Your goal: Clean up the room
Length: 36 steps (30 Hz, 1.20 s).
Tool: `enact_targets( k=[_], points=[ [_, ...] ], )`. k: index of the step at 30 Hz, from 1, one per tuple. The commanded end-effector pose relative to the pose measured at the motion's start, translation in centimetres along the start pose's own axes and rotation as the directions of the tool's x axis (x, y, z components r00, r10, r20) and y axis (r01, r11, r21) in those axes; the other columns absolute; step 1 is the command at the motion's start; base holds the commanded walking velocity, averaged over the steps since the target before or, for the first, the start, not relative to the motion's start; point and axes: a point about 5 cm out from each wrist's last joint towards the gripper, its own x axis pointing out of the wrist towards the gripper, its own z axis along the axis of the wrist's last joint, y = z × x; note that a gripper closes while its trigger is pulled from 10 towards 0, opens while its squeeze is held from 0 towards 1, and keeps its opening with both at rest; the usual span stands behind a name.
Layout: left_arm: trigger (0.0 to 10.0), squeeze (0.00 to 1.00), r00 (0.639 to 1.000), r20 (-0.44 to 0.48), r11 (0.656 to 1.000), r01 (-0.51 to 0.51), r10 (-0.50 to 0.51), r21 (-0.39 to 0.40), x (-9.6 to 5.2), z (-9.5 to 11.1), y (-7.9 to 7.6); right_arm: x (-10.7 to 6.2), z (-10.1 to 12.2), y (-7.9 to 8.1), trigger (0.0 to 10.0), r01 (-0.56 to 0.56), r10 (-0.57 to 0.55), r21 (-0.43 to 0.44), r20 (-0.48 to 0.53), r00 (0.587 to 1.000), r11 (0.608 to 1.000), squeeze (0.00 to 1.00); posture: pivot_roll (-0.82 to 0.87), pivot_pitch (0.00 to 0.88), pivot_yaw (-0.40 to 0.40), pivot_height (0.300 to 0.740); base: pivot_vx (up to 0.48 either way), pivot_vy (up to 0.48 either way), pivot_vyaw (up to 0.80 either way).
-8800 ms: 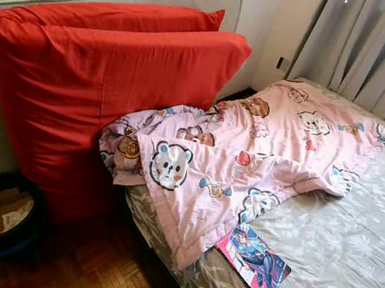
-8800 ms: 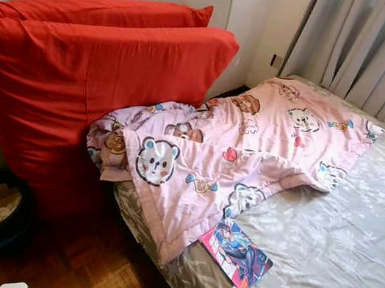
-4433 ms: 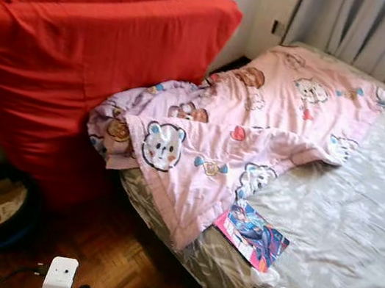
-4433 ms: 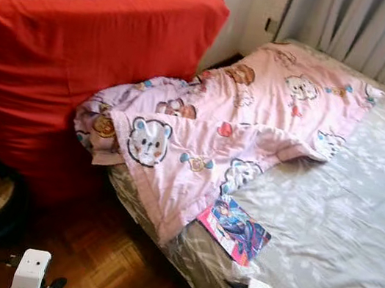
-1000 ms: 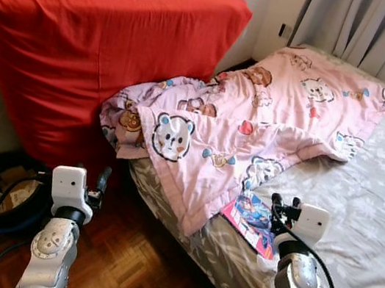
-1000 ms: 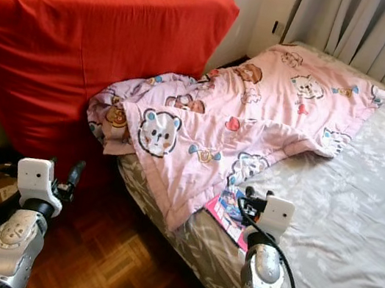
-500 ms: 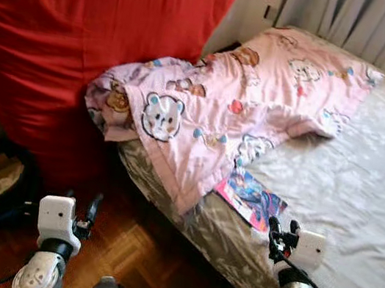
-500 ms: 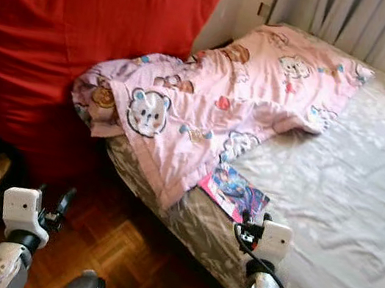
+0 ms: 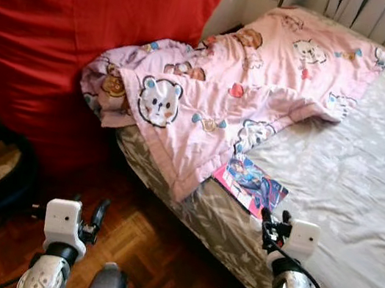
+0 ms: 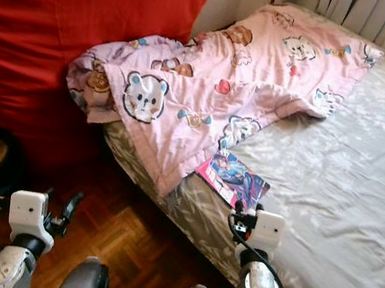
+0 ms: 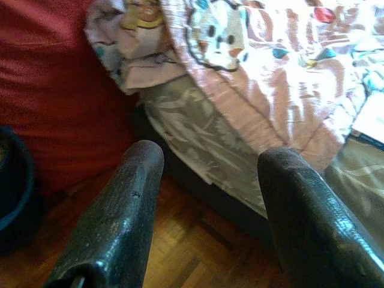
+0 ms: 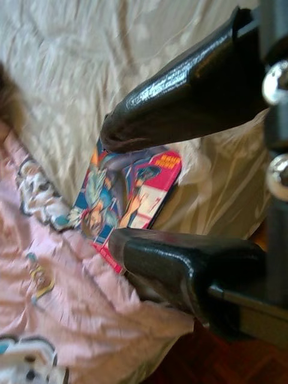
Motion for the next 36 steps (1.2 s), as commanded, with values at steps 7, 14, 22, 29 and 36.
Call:
enact_targets(
  k=[7,14,22,29,36],
  points=[
    [10.0,0.0,1.0,-0.016,1.0,-0.013,0.013,-0.001,-1.4,-0.1,0.5,-2.7,-0.6,-1.1,10.0,0.05,-0.05,0.003,0.018,0.999,0.999,0.0,-0.07,0.23,-0.029,0.661,0.0,0.0,0.0],
    [10.0,0.0,1.0,-0.029,1.0,0.011,-0.011,0.005,-1.4,-0.3,0.5,-3.2,-1.3,-1.0,10.0,0.04,-0.04,-0.012,-0.019,0.999,0.999,0.0,-0.08,0.232,-0.026,0.661,0.0,0.0,0.0],
    [10.0,0.0,1.0,-0.019,1.0,0.007,-0.007,-0.018,-0.8,0.3,0.1,-1.6,-0.2,0.5,10.0,-0.014,0.014,0.004,-0.005,1.0,1.0,0.0,-0.07,0.229,-0.032,0.661,0.0,0.0,0.0],
    [10.0,0.0,1.0,-0.024,1.0,0.01,-0.011,-0.023,-1.1,0.1,0.0,-1.2,-0.4,1.2,10.0,-0.069,0.069,0.014,-0.03,0.997,0.998,0.0,-0.06,0.219,-0.034,0.661,0.0,0.0,0.0],
    [10.0,0.0,1.0,-0.03,1.0,0.008,-0.009,-0.024,-1.0,0.0,0.0,-0.8,-0.3,1.9,10.0,-0.1,0.101,0.023,-0.029,0.994,0.995,0.0,-0.06,0.217,-0.034,0.661,0.264,0.0,0.0]
  ],
)
